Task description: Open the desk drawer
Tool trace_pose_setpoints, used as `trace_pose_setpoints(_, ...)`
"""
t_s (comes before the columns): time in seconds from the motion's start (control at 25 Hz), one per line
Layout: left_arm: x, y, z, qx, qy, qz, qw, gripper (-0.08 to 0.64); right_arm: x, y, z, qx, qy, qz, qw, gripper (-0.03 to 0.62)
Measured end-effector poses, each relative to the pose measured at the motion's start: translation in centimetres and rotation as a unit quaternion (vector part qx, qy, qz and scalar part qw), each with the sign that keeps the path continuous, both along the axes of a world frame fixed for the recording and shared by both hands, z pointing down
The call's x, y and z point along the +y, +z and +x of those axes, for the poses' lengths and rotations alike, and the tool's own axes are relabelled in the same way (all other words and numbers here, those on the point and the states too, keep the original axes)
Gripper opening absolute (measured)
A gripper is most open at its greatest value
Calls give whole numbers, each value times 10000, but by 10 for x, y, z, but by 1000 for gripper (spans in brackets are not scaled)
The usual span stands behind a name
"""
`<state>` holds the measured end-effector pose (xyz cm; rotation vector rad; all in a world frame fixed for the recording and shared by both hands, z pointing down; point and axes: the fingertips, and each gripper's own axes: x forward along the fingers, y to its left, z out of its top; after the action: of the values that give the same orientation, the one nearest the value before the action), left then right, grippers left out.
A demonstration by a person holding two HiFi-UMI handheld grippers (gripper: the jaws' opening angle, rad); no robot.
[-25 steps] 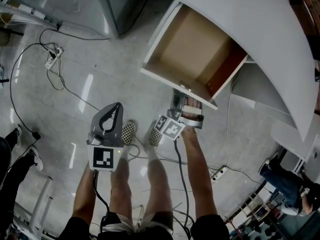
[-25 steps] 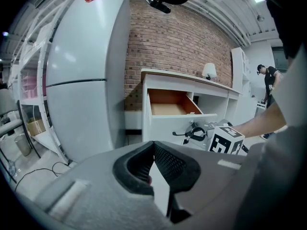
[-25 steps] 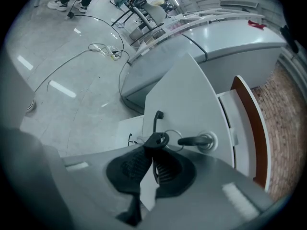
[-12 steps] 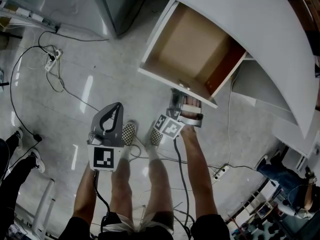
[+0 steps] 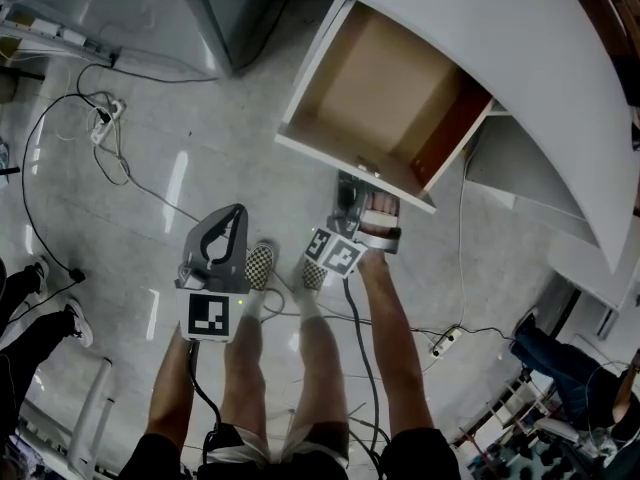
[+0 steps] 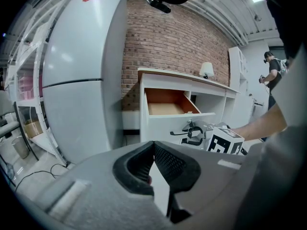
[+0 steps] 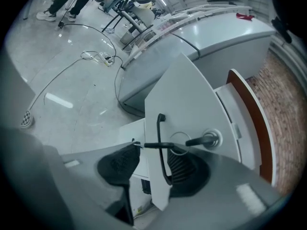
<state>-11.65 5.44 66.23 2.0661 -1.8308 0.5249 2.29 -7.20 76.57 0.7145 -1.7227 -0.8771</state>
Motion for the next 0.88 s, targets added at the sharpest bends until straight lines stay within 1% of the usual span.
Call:
trace_pose_setpoints(0.04, 0, 0, 0, -3, 1, -3, 10000, 11, 1, 1, 0, -34, 10, -31, 10000, 192)
trace_pose_setpoints(0.16, 1, 0, 0, -24, 13, -31, 10000, 11, 3, 1, 0, -105, 46, -88, 9999, 212)
trace_pose_setpoints(0.4, 3, -9, 1, -53, 34, -36, 10000, 11, 9, -10, 6, -210, 164, -183, 9995, 218)
trace_pose_setpoints(0.48, 3, -16, 3, -49, 46, 17, 10000, 11, 14, -18, 10, -252, 220, -207, 9992, 224)
trace_pose_setpoints(0.64, -4, -39, 8, -88, 114, 122, 9998, 11, 24, -41, 19, -359, 325, -288, 9984, 225)
trace_pose_setpoints(0.76, -10, -63, 17, -76, 167, 263, 9995, 11, 33, -62, 30, -436, 443, -366, 9974, 225)
trace_pose_setpoints(0.88, -18, -91, 22, -101, 250, 302, 9992, 11, 42, -90, 40, -569, 616, -400, 9957, 225)
